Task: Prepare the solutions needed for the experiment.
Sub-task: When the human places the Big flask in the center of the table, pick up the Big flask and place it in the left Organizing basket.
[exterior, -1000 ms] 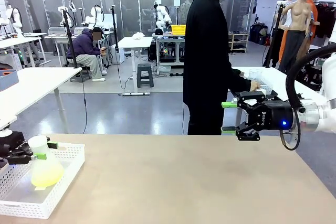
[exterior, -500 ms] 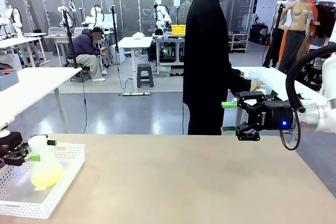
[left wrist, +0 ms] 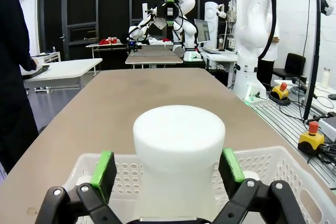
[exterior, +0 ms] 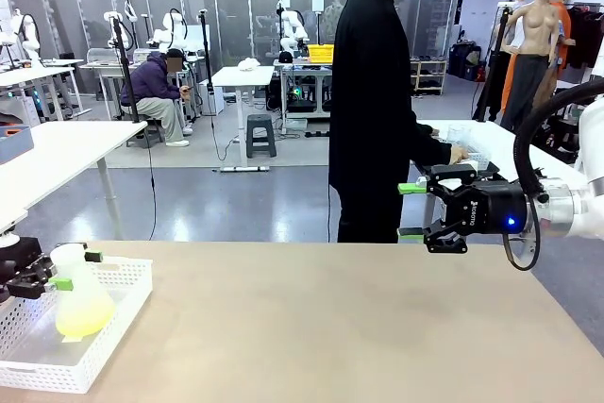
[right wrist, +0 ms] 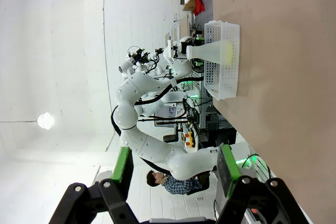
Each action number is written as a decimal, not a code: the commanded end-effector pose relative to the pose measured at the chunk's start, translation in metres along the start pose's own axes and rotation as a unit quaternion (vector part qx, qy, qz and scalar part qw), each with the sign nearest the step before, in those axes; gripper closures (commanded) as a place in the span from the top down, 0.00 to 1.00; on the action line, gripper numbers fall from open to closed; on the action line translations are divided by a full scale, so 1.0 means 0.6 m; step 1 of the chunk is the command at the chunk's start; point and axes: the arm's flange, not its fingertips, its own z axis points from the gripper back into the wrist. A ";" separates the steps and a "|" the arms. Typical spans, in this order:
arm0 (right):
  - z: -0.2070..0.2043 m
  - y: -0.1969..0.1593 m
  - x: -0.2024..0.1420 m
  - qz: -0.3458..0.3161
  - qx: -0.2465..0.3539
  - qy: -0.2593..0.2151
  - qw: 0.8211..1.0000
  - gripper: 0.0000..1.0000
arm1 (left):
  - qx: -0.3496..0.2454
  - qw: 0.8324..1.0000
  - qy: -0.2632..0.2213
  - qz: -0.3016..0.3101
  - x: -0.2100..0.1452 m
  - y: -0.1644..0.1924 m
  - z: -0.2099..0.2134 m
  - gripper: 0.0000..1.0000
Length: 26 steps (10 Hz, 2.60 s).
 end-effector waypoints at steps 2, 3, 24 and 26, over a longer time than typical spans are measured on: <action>0.001 0.001 0.000 0.002 0.004 0.003 1.000 0.81 | -0.006 1.000 0.005 -0.002 0.005 -0.001 -0.002 1.00; 0.001 0.001 0.000 0.002 0.004 0.003 1.000 0.81 | -0.006 1.000 0.005 -0.002 0.005 -0.001 -0.002 1.00; 0.001 0.001 0.000 0.002 0.004 0.003 1.000 0.81 | -0.063 0.895 -0.034 0.441 0.187 -0.166 0.127 1.00; 0.001 0.001 0.000 0.002 0.004 0.003 1.000 0.81 | -0.092 0.843 -0.039 0.529 0.190 -0.168 0.111 1.00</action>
